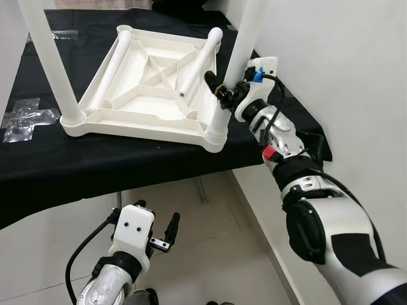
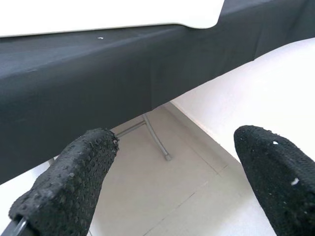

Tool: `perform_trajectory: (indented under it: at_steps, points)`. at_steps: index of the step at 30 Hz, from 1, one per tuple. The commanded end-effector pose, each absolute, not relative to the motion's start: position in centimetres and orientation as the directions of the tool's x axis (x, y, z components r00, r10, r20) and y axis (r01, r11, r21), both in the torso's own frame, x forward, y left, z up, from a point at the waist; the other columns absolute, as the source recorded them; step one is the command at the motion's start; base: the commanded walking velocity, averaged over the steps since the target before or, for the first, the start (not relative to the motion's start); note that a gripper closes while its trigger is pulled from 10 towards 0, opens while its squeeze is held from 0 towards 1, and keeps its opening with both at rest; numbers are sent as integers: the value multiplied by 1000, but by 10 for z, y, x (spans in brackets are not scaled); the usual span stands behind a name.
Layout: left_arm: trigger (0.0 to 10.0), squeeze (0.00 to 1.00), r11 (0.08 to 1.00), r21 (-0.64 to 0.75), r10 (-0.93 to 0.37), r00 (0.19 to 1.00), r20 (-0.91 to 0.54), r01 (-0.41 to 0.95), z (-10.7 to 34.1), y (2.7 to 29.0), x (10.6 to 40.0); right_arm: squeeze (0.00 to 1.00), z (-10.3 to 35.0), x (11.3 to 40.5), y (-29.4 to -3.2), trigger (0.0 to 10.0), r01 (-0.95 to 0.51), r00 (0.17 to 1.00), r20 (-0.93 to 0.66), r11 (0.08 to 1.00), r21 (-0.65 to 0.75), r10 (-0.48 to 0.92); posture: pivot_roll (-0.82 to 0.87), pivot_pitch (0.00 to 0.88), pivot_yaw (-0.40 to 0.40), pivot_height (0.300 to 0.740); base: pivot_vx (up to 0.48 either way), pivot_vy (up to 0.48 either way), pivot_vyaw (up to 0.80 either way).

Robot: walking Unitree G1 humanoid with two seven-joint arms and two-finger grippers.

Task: Building children table

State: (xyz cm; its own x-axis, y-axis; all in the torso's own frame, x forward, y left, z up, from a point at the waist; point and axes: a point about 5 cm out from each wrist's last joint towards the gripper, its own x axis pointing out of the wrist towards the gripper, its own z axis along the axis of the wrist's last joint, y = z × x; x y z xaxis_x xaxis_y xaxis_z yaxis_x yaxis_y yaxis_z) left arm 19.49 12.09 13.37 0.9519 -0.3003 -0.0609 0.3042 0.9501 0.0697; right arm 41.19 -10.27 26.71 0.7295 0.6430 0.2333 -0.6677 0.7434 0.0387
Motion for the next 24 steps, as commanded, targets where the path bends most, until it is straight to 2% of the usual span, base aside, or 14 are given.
perform_trajectory:
  at_steps: [1, 2, 4, 5, 6, 13, 14, 19, 21, 23, 24]
  points:
    - [10000, 0, 950, 65, -300, 950, -85, 306, 130, 119, 193, 0, 262, 407, -94, 10000, -782, 619, 175, 621, 46, 766, 152, 191, -149, 740, 0, 0, 0]
    - [10000, 0, 950, 65, -300, 950, -85, 306, 130, 119, 193, 0, 262, 407, -94, 10000, -782, 619, 175, 621, 46, 766, 152, 191, -149, 740, 0, 0, 0]
    - [10000, 0, 951, 65, -296, 951, -88, 302, 130, 119, 193, 0, 262, 404, -88, 10000, -839, 539, 132, 543, 6, 832, 153, 193, -150, 740, 0, 0, 0]
    - [10000, 0, 951, 65, -296, 951, -88, 302, 130, 119, 193, 0, 262, 404, -88, 10000, -839, 539, 132, 543, 6, 832, 153, 193, -150, 740, 0, 0, 0]
    - [10000, 0, 951, 65, -297, 951, -88, 303, 130, 119, 193, 0, 264, 401, -82, 10000, -881, 469, 105, 473, -17, 877, 156, 193, -151, 740, 0, 0, 0]
    - [10000, 0, 951, 64, -297, 951, -88, 303, 130, 119, 192, 0, 268, 402, -76, 10000, -884, 462, 88, 466, -36, 883, 155, 195, -154, 740, 0, 0, 0]
    - [10000, 0, 951, 63, -297, 951, -88, 303, 130, 119, 192, 0, 269, 403, -74, 0, -876, 477, 89, 481, -39, 875, 154, 196, -157, 740, 0, 0, 0]
    - [10000, 0, 952, 61, -295, 951, -90, 301, 130, 119, 191, 0, 273, 403, -69, 0, -862, 498, 119, 505, -40, 859, 159, 197, -156, 740, 0, 0, 0]
    - [10000, 0, 951, 60, -296, 951, -91, 302, 130, 119, 191, 0, 271, 406, -71, 0, -833, 547, 125, 553, -21, 828, 155, 197, -152, 740, 0, 0, 0]
    - [10000, 0, 951, 60, -296, 951, -91, 302, 130, 119, 191, 0, 271, 406, -71, 0, -833, 547, 125, 553, -21, 828, 155, 197, -152, 740, 0, 0, 0]
    - [10000, 0, 951, 59, -297, 950, -91, 303, 130, 118, 192, 0, 269, 408, -73, 0, -808, 585, 123, 590, 1, 801, 153, 197, -151, 740, 0, 0, 0]
